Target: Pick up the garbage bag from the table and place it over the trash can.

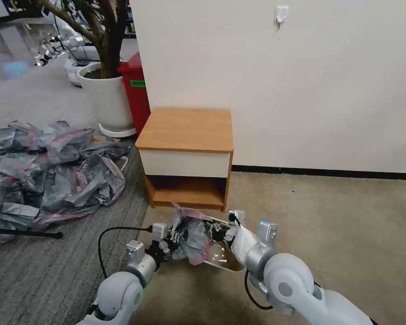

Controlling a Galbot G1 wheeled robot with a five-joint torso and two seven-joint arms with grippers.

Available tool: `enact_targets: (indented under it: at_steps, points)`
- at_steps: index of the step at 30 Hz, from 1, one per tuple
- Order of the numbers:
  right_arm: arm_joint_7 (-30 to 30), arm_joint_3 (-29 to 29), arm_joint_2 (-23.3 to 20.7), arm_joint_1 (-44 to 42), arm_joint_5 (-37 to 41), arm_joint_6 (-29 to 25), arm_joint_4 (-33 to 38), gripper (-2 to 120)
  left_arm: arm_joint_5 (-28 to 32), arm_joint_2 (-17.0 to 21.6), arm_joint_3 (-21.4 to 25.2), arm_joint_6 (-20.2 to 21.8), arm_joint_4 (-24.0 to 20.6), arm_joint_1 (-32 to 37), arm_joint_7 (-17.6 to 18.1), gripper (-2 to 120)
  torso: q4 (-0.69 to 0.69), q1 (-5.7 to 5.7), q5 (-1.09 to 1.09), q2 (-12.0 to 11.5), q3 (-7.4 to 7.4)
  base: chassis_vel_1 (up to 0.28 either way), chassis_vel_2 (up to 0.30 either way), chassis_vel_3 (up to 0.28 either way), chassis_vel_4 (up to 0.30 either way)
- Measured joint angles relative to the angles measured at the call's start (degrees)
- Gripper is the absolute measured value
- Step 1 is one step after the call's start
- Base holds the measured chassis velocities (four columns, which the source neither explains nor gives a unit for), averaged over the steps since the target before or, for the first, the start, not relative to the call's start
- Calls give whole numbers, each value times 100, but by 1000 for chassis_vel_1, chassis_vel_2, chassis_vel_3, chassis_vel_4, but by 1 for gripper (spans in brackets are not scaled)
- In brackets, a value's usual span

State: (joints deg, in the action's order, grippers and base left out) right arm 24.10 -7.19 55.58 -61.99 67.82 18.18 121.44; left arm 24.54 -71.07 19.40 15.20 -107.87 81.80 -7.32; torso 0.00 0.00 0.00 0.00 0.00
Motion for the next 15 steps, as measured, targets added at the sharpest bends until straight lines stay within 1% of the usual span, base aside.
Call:
enact_targets:
  at_steps: [2,5,7,9,15]
  points:
    - [9,0,7,54,22,1,-33,0,-10,-5,-2,-4,0,9,0,6,0,0,0,0,0,0,0,0,0]
    - [110,17,29,393,192,6,-318,0,-60,-12,3,-34,-8,61,0,6,0,0,0,0,0,0,0,0,0]
    - [123,27,29,444,217,10,-368,0,-66,-11,6,-40,-10,70,0,6,0,0,0,0,0,0,0,0,0]
    - [204,68,14,635,310,91,-599,0,-108,-15,16,-73,-25,106,-7,6,1,0,0,0,0,0,0,0,0]
    - [350,99,-53,755,366,268,-840,0,-153,-53,22,-108,-32,118,-27,6,0,0,0,0,0,0,0,0,0]
